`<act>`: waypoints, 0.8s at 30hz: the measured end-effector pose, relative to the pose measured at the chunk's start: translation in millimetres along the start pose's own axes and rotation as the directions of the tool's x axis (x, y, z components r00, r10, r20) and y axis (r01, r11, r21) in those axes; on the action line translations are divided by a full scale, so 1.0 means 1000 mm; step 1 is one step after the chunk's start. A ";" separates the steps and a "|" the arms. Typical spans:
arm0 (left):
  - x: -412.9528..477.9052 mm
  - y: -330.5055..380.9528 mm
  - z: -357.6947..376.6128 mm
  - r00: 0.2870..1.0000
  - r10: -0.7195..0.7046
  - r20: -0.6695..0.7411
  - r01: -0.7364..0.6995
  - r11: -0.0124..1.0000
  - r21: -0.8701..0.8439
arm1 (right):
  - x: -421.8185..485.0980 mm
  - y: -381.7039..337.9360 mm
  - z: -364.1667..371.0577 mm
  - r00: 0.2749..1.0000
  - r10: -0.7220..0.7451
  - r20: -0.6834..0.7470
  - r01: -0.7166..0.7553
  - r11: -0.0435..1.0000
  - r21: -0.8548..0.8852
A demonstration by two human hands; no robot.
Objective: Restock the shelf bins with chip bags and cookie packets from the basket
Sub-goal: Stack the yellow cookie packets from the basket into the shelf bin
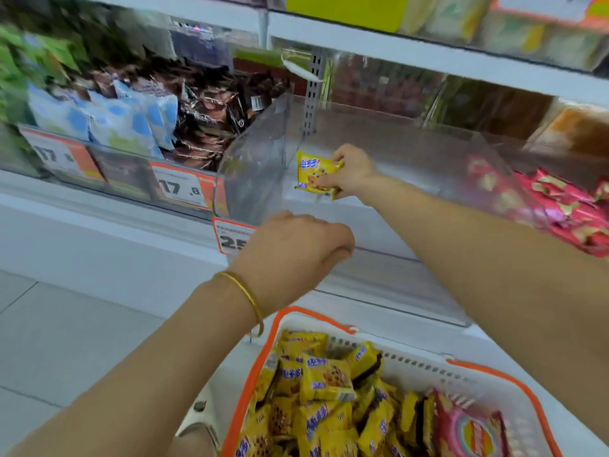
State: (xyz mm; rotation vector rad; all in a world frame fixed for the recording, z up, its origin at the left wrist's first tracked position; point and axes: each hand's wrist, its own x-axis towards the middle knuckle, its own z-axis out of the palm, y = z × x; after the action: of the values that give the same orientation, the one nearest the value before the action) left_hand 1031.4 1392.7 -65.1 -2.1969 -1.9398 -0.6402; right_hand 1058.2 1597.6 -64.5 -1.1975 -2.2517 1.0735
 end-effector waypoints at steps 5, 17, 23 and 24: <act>-0.001 -0.006 0.011 0.978 0.093 -0.184 -0.099 0.995 -0.023 | 0.046 0.005 0.027 0.993 -0.092 -0.073 0.084 0.991 -0.106; -0.007 -0.003 0.012 0.986 0.067 -0.150 -0.066 0.998 0.011 | 0.049 0.005 0.034 0.918 -0.396 0.001 0.240 0.553 -0.798; -0.012 0.000 0.011 0.991 0.060 -0.120 -0.060 0.998 -0.001 | 0.045 0.001 0.041 0.922 -0.387 0.020 0.234 0.515 -0.825; -0.013 0.000 0.010 0.991 0.059 -0.120 -0.060 0.998 -0.003 | 0.042 -0.002 0.040 0.927 -0.374 0.029 0.235 0.518 -0.823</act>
State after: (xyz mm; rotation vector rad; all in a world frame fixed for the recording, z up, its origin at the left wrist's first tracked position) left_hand 1033.0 1384.5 -78.8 -2.1582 -1.8092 -0.7515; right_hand 1008.3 1613.6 -89.7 -1.0182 -2.7561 -0.2986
